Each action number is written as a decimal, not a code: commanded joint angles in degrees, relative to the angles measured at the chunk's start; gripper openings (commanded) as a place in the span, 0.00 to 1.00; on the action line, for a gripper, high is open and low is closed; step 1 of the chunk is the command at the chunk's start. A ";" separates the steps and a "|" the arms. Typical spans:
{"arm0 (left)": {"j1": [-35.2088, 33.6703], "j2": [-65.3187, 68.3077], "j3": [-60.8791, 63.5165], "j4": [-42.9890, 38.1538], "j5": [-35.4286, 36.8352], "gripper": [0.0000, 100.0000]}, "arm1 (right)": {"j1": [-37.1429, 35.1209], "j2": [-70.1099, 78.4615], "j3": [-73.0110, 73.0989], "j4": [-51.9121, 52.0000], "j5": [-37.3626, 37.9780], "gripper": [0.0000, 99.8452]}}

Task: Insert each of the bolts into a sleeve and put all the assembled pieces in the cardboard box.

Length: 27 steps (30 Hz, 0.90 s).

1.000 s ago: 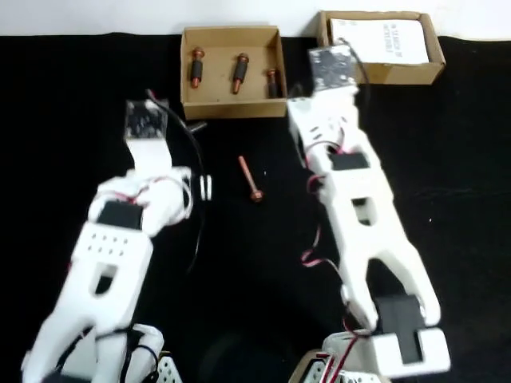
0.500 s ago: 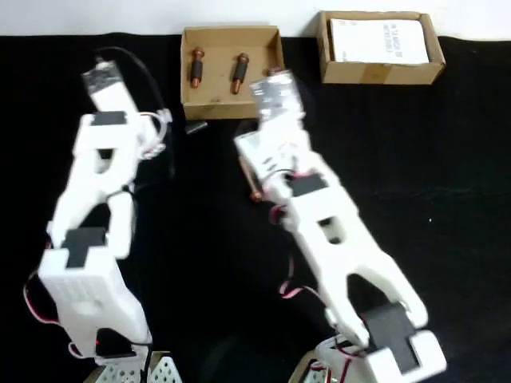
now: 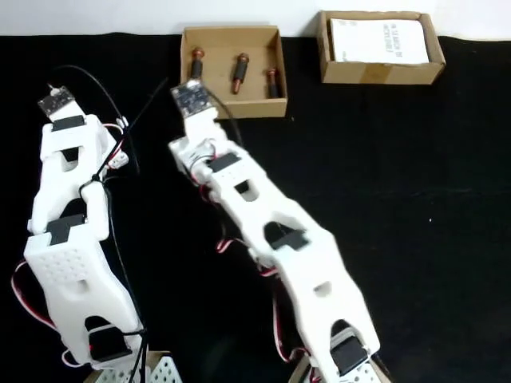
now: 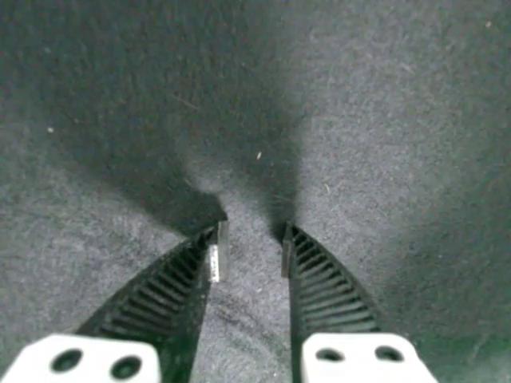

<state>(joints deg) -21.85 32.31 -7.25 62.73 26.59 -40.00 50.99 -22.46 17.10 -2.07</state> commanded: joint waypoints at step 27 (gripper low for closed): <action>-0.66 -0.48 -2.07 -2.64 -0.09 0.12 | 5.23 27.74 -51.12 31.16 0.18 0.01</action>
<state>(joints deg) -21.85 32.31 -7.25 60.70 26.42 -35.25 78.86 -70.99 43.21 -2.07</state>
